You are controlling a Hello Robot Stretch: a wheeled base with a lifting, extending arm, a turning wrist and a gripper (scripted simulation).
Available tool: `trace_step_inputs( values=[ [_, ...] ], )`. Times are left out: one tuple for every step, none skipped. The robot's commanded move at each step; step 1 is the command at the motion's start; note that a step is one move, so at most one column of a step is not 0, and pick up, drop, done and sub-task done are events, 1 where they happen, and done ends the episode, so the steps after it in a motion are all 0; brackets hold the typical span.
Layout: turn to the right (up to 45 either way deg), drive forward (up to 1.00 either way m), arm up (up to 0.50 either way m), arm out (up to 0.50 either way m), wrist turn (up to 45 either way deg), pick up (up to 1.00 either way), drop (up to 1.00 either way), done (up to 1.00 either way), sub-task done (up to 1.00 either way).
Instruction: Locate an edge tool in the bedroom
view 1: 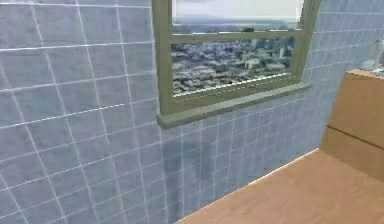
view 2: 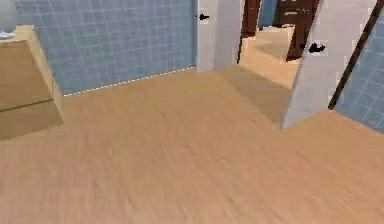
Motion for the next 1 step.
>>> trace_step_inputs(
  values=[
    [45.0, 0.00, 0.00, 0.00, 0.0, 0.00, 0.00, 0.00, 0.00]
  ],
)
